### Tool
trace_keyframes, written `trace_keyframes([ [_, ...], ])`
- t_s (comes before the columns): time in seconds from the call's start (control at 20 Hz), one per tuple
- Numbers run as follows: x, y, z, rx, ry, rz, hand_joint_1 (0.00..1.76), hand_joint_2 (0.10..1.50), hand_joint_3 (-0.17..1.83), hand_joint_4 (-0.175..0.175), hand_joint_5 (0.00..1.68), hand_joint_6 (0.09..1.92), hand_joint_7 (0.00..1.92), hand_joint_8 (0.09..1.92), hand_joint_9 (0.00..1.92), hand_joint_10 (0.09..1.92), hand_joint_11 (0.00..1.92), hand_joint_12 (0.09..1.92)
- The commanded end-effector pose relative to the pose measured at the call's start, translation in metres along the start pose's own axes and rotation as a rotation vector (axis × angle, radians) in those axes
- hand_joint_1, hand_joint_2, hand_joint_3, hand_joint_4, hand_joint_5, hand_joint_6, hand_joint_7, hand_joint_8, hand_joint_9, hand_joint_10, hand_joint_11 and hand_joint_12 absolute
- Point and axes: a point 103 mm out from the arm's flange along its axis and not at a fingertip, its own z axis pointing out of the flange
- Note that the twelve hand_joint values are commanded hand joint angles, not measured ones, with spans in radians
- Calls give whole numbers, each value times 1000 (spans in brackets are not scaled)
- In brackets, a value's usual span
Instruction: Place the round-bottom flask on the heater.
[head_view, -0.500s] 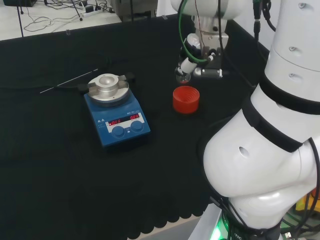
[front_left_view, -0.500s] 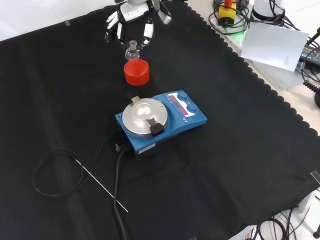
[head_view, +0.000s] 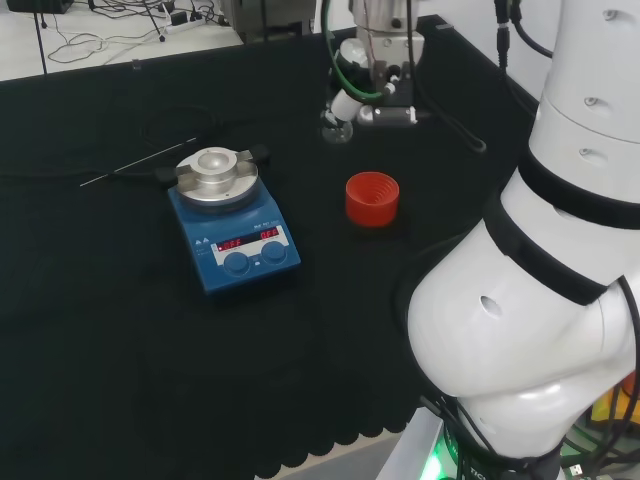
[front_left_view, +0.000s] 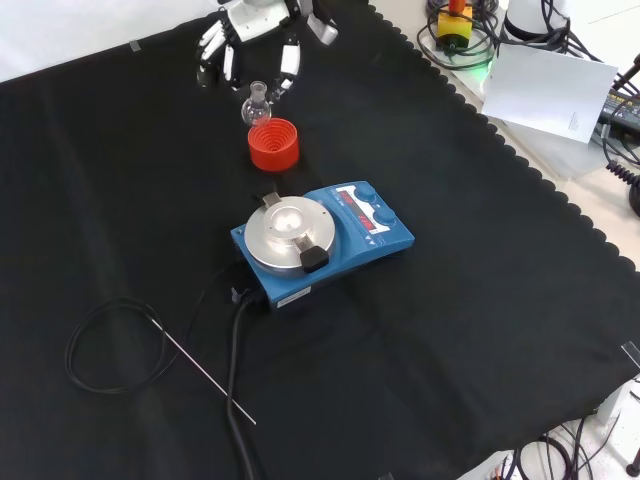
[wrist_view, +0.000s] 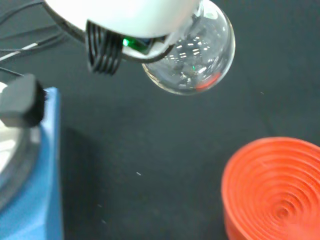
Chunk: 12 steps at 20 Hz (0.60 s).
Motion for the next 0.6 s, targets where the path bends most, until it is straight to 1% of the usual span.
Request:
trace_keyframes([
  [0.05, 68, 23, -12, 30, -23, -95, 1120, 593, 840, 155, 1212, 871, 324, 649, 551, 603, 325, 1345],
  [0.2, 93, 33, -13, 46, -29, -132, 1120, 592, 841, 157, 1212, 872, 324, 649, 551, 603, 327, 1344],
  [0.4, 124, 42, -8, 71, -44, -177, 1120, 591, 843, 158, 1212, 872, 323, 649, 552, 603, 328, 1343],
  [0.6, 149, 47, 0, 91, -57, -212, 1120, 590, 845, 161, 1212, 873, 322, 649, 552, 603, 330, 1341],
])
